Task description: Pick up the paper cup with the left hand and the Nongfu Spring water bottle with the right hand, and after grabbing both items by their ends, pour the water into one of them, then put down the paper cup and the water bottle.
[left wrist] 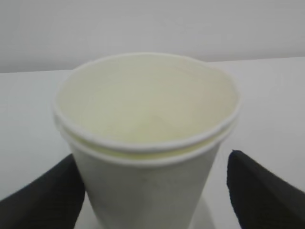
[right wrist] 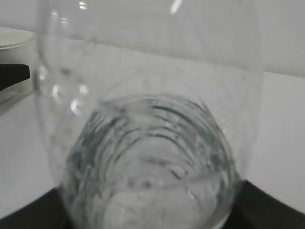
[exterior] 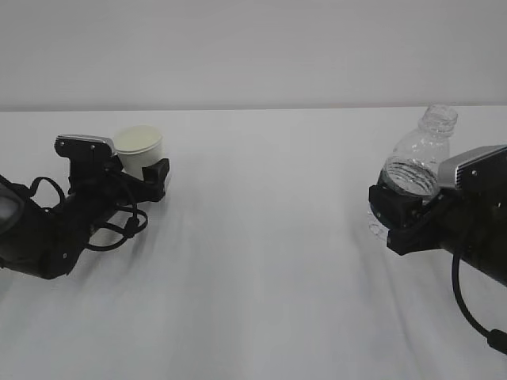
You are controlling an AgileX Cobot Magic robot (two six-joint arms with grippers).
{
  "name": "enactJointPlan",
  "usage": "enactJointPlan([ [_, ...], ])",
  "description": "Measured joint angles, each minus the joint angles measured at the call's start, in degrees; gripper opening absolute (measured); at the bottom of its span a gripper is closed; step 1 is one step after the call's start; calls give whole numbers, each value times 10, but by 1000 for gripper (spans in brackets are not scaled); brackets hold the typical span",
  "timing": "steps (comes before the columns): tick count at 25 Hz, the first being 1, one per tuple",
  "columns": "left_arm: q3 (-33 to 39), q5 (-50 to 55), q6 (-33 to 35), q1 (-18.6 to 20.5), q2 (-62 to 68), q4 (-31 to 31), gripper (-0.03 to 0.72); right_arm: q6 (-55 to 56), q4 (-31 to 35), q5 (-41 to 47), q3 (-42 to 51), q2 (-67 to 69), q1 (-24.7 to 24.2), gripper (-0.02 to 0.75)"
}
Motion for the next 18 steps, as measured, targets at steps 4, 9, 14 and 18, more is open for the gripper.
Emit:
enactJointPlan([
  [4,-10,0,0,1,2,1,690,0,0,0,0,0,0,419],
  [9,-25,0,0,1,19,2,690,0,0,0,0,0,0,419],
  [14,-34,0,0,1,31,3,690,0,0,0,0,0,0,419],
  [18,-44,0,0,1,32,3,687,0,0,0,0,0,0,419],
])
